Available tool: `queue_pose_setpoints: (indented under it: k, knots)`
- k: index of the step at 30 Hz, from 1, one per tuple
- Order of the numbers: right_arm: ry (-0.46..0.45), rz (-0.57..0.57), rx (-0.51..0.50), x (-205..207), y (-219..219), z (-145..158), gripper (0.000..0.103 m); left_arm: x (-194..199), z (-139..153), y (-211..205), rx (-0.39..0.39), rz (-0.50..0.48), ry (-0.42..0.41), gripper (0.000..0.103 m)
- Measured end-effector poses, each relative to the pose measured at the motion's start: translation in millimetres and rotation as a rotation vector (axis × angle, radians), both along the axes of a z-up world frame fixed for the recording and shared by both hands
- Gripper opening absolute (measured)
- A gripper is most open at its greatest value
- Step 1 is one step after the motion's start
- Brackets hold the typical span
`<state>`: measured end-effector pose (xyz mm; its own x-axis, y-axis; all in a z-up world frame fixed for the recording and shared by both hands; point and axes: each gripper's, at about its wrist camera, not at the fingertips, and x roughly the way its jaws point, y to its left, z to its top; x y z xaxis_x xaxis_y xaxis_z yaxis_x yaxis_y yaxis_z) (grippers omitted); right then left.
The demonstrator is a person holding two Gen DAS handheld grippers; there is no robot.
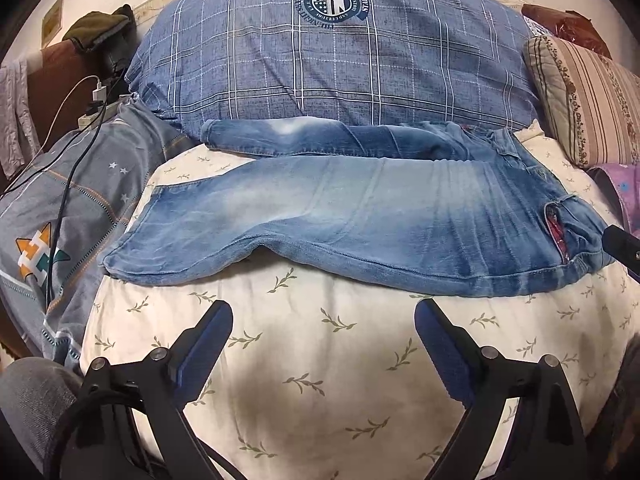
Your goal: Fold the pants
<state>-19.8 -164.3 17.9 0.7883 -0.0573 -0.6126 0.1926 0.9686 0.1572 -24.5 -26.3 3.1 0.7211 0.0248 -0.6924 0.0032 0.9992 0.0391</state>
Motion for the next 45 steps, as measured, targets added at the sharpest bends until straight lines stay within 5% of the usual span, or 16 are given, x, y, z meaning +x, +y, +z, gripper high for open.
queue_pose_setpoints:
  k: [8, 23, 26, 29, 31, 34, 37, 40, 45]
  knots:
    - [0.013, -0.020, 0.019, 1.1, -8.1, -0.4, 0.095, 2.9, 3.2, 7.0, -0.058, -0.013, 0.023, 0.091]
    - [0.169, -0.111, 0.182, 59.6, -93.8, 11.1, 0.093, 82.1, -7.1, 48.0, -0.403, -0.025, 0.293, 0.089]
    - [0.202, -0.133, 0.233, 59.7, -111.7, -8.6, 0.092, 97.3, -17.9, 52.7, -0.445, -0.024, 0.336, 0.076]
    - [0.279, -0.134, 0.352, 69.2, -126.7, -32.3, 0.083, 110.4, -24.4, 51.4, -0.465, -0.018, 0.337, 0.076]
    - [0.309, -0.137, 0.399, 75.6, -132.0, -41.8, 0.066, 120.2, -25.6, 48.1, -0.459, -0.024, 0.327, 0.073]
    - [0.306, -0.142, 0.384, 76.4, -131.6, -41.0, 0.049, 129.5, -32.3, 35.7, -0.434, -0.026, 0.344, 0.026]
    - [0.286, -0.148, 0.383, 72.6, -134.1, -36.2, 0.032, 135.4, -35.3, 38.3, -0.445, 0.003, 0.353, 0.013]
    - [0.250, -0.138, 0.416, 68.5, -139.8, -29.7, 0.021, 128.3, -31.1, 41.2, -0.463, -0.013, 0.355, 0.007]
    - [0.149, -0.144, 0.370, 43.7, -137.0, 6.0, 0.018, 106.1, -28.0, 40.3, -0.488, -0.049, 0.368, 0.008]
